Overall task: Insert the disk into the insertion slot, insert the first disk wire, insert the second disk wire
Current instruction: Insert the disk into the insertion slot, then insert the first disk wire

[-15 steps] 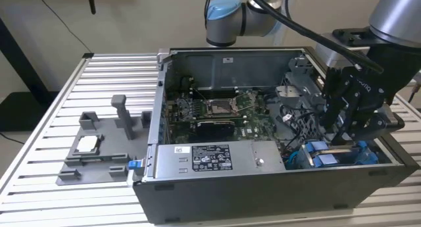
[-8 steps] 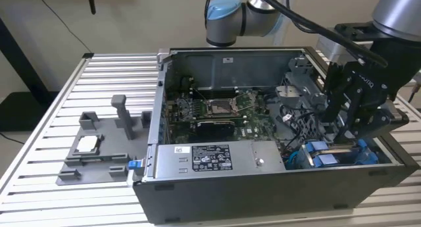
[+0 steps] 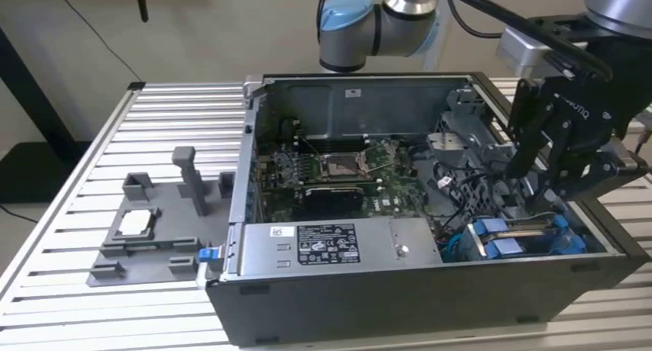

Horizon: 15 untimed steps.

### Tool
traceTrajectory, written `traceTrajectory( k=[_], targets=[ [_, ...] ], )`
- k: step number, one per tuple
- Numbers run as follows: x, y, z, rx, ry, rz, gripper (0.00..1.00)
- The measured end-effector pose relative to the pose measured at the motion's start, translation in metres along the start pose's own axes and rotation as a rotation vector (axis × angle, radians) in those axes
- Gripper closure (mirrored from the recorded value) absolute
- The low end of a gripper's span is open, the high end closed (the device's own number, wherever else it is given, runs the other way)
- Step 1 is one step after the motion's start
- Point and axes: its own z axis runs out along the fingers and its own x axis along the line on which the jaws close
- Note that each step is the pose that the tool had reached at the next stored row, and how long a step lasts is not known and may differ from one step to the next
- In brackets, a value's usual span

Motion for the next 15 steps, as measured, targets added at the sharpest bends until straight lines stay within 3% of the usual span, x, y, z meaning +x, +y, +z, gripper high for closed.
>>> traceTrajectory(
  k=[9, 10, 11, 13, 15],
  targets=[
    [-0.0028, 0.0000, 0.0000, 0.1637, -0.0035, -0.006, 0.47],
    [-0.0031, 0.0000, 0.0000, 0.1772, -0.0046, -0.007, 0.47],
    [-0.0036, 0.0000, -0.0001, 0.1858, -0.0052, -0.008, 0.47],
    [-0.0057, 0.0000, -0.0002, 0.1979, -0.0059, -0.011, 0.47],
    [-0.0094, 0.0000, -0.0002, 0.2056, -0.0063, -0.017, 0.47]
  ],
)
